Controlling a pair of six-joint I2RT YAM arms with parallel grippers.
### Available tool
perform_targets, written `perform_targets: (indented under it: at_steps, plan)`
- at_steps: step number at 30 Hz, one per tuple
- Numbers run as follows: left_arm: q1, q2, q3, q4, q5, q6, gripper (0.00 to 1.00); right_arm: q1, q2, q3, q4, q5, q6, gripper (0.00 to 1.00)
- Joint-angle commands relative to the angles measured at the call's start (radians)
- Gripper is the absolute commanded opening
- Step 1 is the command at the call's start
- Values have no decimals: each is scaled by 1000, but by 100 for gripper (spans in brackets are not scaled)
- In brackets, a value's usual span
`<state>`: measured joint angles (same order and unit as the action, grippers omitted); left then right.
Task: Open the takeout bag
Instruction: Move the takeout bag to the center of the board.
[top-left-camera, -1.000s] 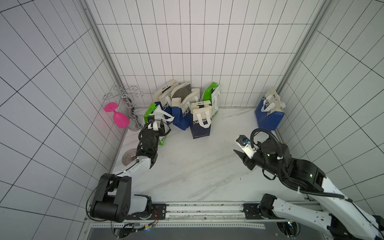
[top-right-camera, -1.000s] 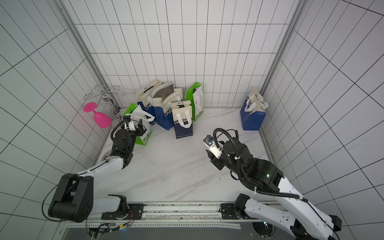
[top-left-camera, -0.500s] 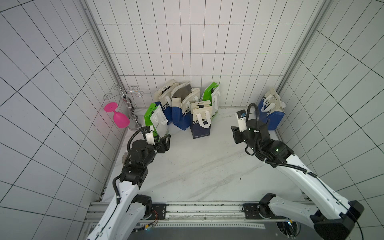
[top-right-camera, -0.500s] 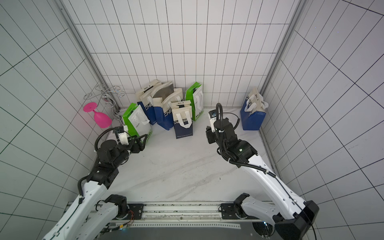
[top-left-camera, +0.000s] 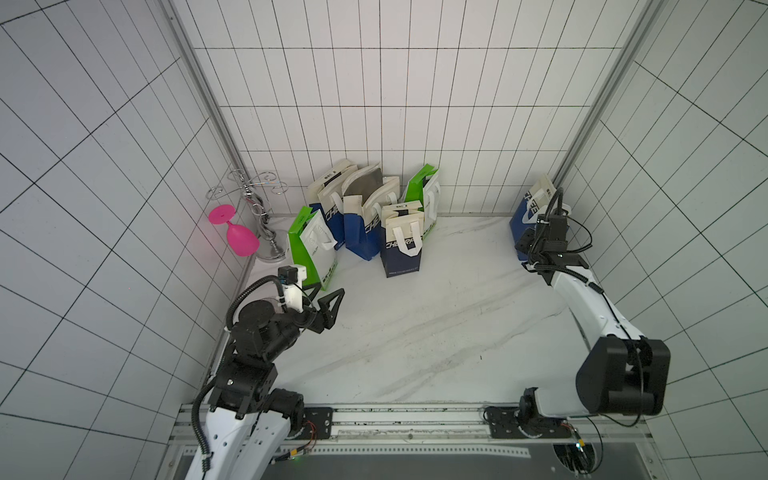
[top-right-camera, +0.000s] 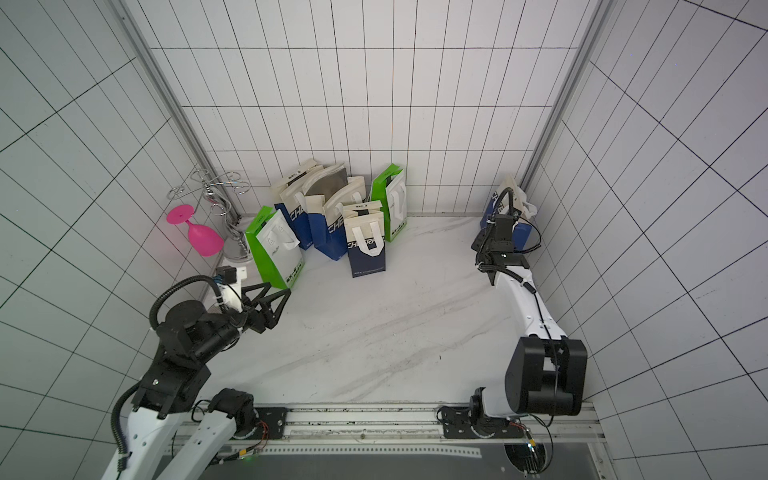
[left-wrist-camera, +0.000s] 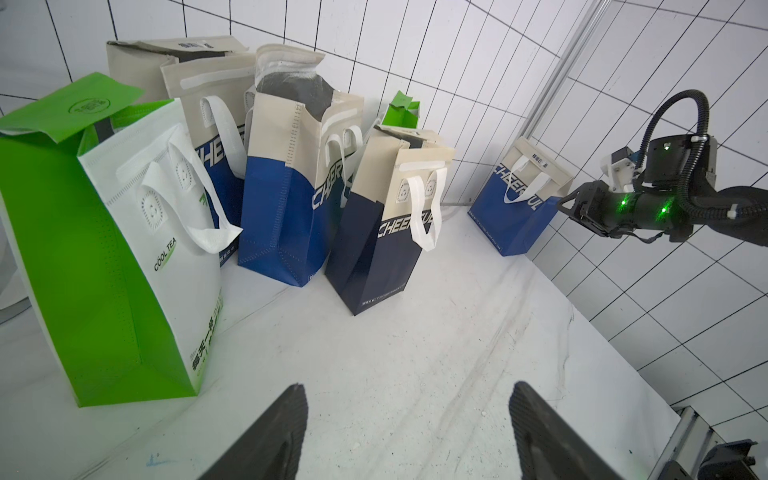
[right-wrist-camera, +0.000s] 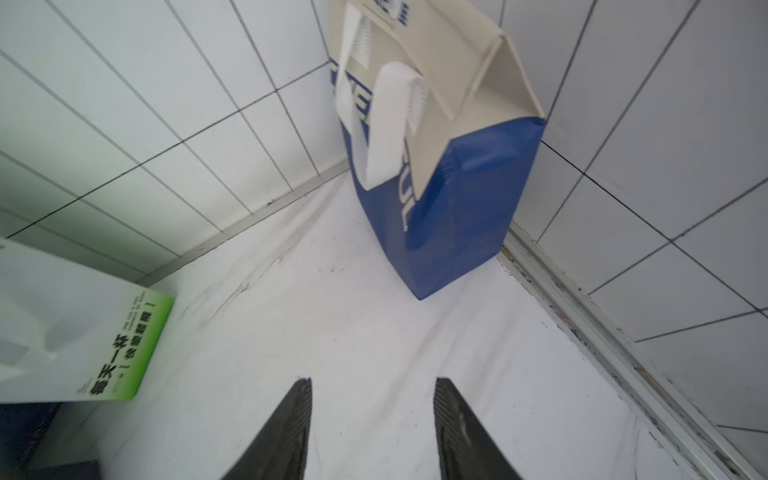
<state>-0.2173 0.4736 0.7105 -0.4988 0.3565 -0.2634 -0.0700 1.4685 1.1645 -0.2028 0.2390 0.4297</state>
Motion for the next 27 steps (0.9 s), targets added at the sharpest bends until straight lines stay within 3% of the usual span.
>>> perform_targets:
  at_steps: [1, 8, 15, 20, 27]
  plan:
    - [-4, -17, -14, -27, -29, 29, 79, -34, 54, 63, 71, 44, 24, 52]
    - [-5, -26, -18, -24, -4, 39, 79, -133, 252, 247, 61, -46, -60, 55]
    - [-35, -60, -29, -9, 10, 47, 78, -166, 320, 332, 93, -93, -99, 56]
    - [-58, -65, -28, -8, 8, 47, 78, -172, 355, 378, 137, -214, -102, 54]
    - [-62, -63, -29, -8, 9, 47, 78, -179, 415, 464, 105, -224, -73, 53]
